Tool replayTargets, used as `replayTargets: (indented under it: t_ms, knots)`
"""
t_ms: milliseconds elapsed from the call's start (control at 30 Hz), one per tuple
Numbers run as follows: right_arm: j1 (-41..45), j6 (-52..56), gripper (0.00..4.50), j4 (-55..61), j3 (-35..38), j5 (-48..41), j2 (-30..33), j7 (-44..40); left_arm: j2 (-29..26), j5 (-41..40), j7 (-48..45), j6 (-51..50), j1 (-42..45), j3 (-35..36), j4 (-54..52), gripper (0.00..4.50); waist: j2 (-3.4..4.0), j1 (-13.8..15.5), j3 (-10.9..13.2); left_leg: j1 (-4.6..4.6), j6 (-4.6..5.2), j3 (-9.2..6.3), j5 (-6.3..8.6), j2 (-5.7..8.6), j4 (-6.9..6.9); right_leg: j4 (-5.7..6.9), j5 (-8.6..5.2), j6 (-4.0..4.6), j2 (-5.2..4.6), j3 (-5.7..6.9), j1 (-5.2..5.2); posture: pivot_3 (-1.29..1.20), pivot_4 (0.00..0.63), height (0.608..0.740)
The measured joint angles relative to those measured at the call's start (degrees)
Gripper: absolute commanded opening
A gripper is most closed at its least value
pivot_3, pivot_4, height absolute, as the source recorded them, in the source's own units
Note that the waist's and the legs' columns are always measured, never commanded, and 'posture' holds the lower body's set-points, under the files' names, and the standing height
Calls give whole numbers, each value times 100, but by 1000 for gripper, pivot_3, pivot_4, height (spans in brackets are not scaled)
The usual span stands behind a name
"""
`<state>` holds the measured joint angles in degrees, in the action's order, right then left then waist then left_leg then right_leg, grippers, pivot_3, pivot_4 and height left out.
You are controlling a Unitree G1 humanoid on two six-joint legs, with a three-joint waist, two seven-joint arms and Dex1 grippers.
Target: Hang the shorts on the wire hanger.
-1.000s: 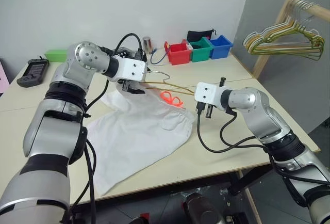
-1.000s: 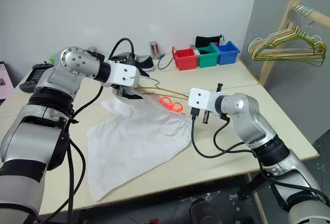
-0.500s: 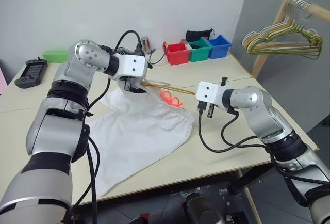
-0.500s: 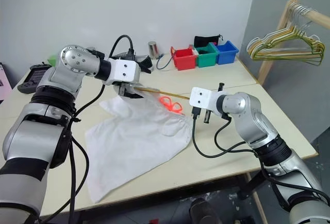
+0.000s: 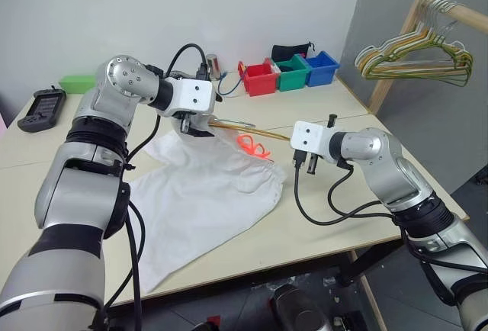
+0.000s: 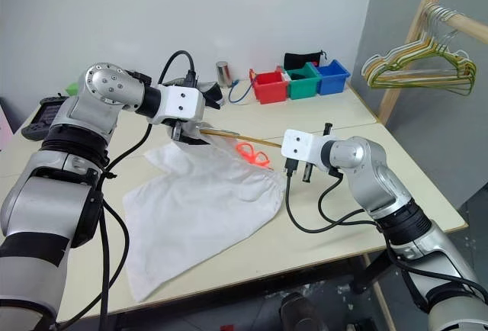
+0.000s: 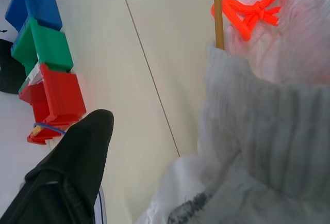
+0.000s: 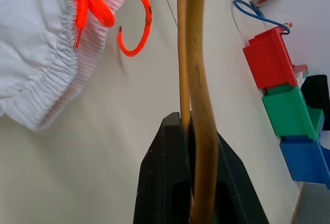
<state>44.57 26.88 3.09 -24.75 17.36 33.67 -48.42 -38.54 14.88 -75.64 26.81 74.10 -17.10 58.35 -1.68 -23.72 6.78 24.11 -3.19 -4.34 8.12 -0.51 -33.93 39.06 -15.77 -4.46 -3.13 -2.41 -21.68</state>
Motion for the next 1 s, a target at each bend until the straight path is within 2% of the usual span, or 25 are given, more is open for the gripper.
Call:
replayTargets:
  t_ms: [400, 733, 767, 800, 1000]
  knots:
    - [-33, -7, 0, -79, 0, -1, 11, -4, -96, -31, -286, -137, -149, 0, -379, 4455, 1, -10, -1, -2, 0, 0, 0, -1, 0, 3, 0, 0, 0, 0, 0, -312, 4, 740]
    - [-32, 164, 0, 133, 0, -13, -21, -116, -76, 62, 10, -107, -190, -23, -363, 4455, 0, -9, -1, -1, 0, -2, 0, 0, -2, 2, 0, 0, 0, 0, 1, -317, 12, 740]
    - [-32, 199, 0, 167, 0, -12, -29, -130, -76, 88, 4, -113, -190, -47, -362, 4098, 0, -9, -1, -1, 0, -2, 0, -1, -2, 2, 0, 0, 1, 1, 2, -317, 12, 740]
    - [-32, 229, 0, 176, 0, -12, -33, -135, -76, 92, -4, -117, -190, -56, -361, 4096, 0, -9, -1, -1, 0, -2, 0, 0, -2, 2, 0, 0, 0, 1, 2, -318, 13, 740]
    - [-32, 325, 0, 228, 0, -10, -52, -146, -78, 95, -148, -131, -192, -64, -361, 2775, 0, -8, -1, -1, 0, -2, 0, 0, -2, 3, 0, 0, 0, 1, 1, -320, 16, 740]
